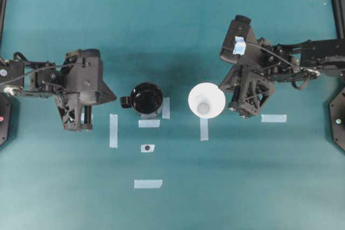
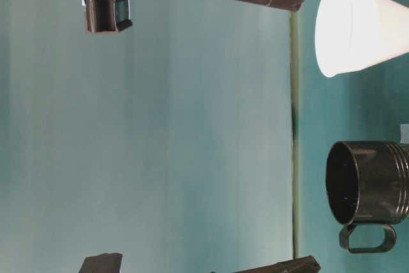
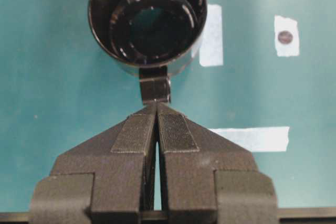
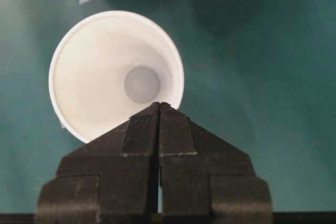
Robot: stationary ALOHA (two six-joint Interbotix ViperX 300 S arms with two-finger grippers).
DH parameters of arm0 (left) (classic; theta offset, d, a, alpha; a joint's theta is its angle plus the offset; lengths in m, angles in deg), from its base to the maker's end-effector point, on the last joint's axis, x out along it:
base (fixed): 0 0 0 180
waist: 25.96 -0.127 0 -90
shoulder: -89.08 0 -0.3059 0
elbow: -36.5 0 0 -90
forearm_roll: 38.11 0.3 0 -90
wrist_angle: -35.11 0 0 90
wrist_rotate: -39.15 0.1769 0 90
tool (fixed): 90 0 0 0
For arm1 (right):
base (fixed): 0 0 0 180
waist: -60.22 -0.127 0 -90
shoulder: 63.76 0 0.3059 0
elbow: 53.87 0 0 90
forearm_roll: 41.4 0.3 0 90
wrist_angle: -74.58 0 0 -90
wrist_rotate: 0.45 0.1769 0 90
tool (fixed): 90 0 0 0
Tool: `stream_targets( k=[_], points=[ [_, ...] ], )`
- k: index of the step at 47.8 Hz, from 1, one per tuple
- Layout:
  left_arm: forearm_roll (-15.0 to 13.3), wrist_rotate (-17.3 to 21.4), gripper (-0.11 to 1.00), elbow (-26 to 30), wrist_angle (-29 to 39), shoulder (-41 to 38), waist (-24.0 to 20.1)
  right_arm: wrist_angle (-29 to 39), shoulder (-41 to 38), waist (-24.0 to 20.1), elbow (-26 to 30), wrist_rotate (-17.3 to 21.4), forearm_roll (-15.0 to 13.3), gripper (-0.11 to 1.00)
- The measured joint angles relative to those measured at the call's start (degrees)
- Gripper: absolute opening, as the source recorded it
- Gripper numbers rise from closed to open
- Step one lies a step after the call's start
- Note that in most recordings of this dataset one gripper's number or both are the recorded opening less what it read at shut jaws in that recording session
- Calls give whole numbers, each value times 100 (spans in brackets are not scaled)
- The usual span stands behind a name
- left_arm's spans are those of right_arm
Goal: Holding the cup holder with the left arm, the right arm places the cup into the cup holder.
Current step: 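Open both grippers and lower them around holder handle and cup rim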
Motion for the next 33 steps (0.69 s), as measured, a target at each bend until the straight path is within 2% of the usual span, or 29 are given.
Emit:
stream_targets(
  k=[24, 33],
  points=[
    [0, 9, 3, -193, -343, -53, 0, -18, -9, 44, 0, 0, -123, 0],
    [0, 9, 3, -220, -396, -70, 0, -26, -18, 53, 9, 0, -123, 8]
  ],
)
